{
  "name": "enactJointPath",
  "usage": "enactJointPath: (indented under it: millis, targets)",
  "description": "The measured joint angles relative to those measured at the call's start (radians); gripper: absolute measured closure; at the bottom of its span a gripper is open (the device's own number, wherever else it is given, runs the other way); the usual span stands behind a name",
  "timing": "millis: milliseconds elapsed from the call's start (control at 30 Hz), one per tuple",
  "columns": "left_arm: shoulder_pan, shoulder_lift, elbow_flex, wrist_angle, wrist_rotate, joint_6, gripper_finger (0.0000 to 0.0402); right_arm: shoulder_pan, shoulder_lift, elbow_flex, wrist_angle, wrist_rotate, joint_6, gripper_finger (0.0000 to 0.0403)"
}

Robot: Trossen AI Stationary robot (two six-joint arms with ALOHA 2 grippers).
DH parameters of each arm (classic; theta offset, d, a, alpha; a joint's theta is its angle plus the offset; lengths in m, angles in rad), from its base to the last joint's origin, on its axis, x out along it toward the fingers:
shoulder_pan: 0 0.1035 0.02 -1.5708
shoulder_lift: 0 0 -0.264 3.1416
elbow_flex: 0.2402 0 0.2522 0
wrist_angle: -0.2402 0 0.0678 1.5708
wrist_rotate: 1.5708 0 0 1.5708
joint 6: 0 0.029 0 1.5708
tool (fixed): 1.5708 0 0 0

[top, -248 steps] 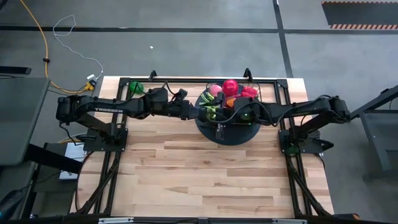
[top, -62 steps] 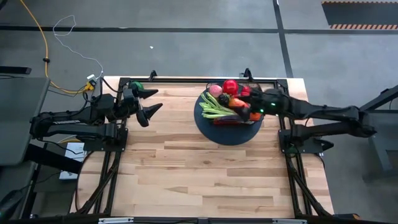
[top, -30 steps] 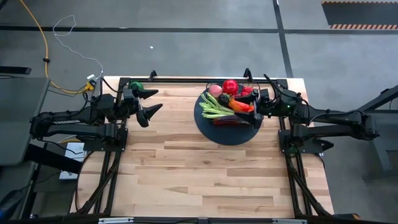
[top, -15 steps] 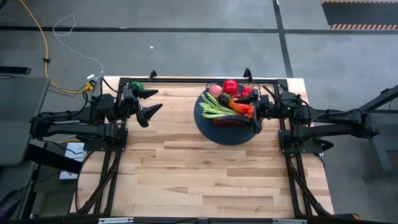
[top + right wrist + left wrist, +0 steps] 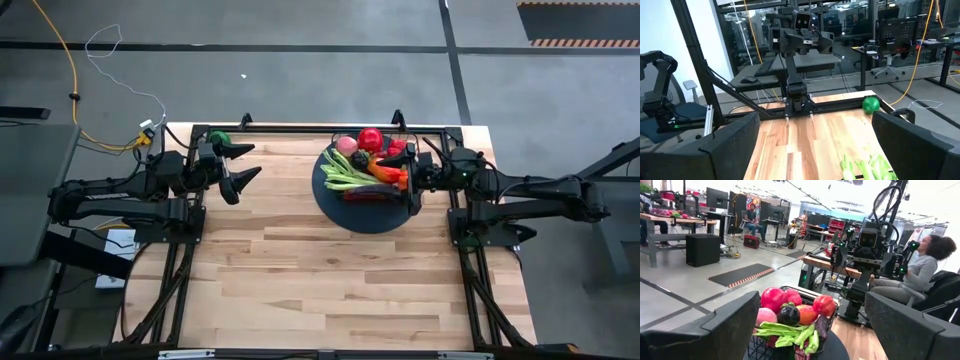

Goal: Build produce basket
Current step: Put the lime into the black wire basket

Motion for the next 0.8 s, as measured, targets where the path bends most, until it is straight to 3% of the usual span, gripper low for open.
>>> enactJointPath:
  millis: [233, 400, 533, 700, 800]
  targets:
    - [0.000, 0.000, 0.000, -0.008, -0.001, -0.011, 0.0051, 0.000, 0.000, 0.000, 0.006, 0.000, 0.007, 0.0027]
    - [0.033, 0.043, 0.059, -0.113, -0.198, -0.170, 0.0051, 0.000, 0.000, 0.000, 0.006, 0.009, 0.032, 0.0027]
    - [0.157, 0.141, 0.205, -0.381, -0.224, -0.192, 0.0051, 0.000, 0.000, 0.000, 0.006, 0.010, 0.033, 0.0027]
    - [0.415, 0.327, 0.383, -0.794, -0.215, -0.276, 0.0051, 0.000, 0.000, 0.000, -0.001, 0.024, 0.072, 0.0027]
    - [0.555, 0.430, 0.416, -0.886, -0.207, -0.312, 0.0051, 0.000, 0.000, 0.000, -0.014, 0.045, 0.115, 0.0027]
